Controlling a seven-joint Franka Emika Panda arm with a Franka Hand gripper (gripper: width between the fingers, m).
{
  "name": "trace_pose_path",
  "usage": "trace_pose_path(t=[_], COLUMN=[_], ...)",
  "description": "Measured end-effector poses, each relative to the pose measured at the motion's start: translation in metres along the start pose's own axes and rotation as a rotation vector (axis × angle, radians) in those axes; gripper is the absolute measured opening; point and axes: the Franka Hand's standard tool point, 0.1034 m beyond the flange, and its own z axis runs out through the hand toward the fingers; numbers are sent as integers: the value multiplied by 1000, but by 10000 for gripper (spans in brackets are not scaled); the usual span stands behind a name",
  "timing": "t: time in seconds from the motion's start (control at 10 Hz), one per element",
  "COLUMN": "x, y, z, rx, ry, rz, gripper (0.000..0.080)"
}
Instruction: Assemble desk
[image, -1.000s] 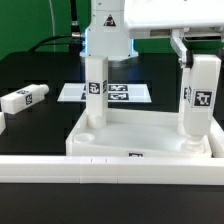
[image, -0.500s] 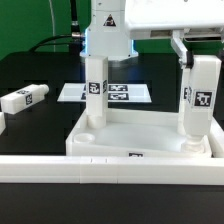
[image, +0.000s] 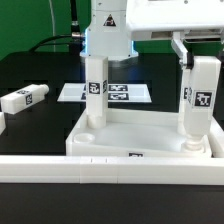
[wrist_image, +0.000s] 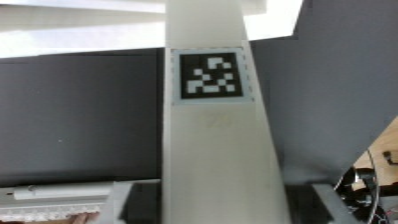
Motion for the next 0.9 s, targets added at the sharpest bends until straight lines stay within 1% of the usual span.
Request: trace_pose_path(t=[0.7,0.9], x=[-17,-16], y=[-4,-4], z=[11,12], rx=[-3,-4], ry=[-24,-9], rz=[-15,-18], gripper=[291,291])
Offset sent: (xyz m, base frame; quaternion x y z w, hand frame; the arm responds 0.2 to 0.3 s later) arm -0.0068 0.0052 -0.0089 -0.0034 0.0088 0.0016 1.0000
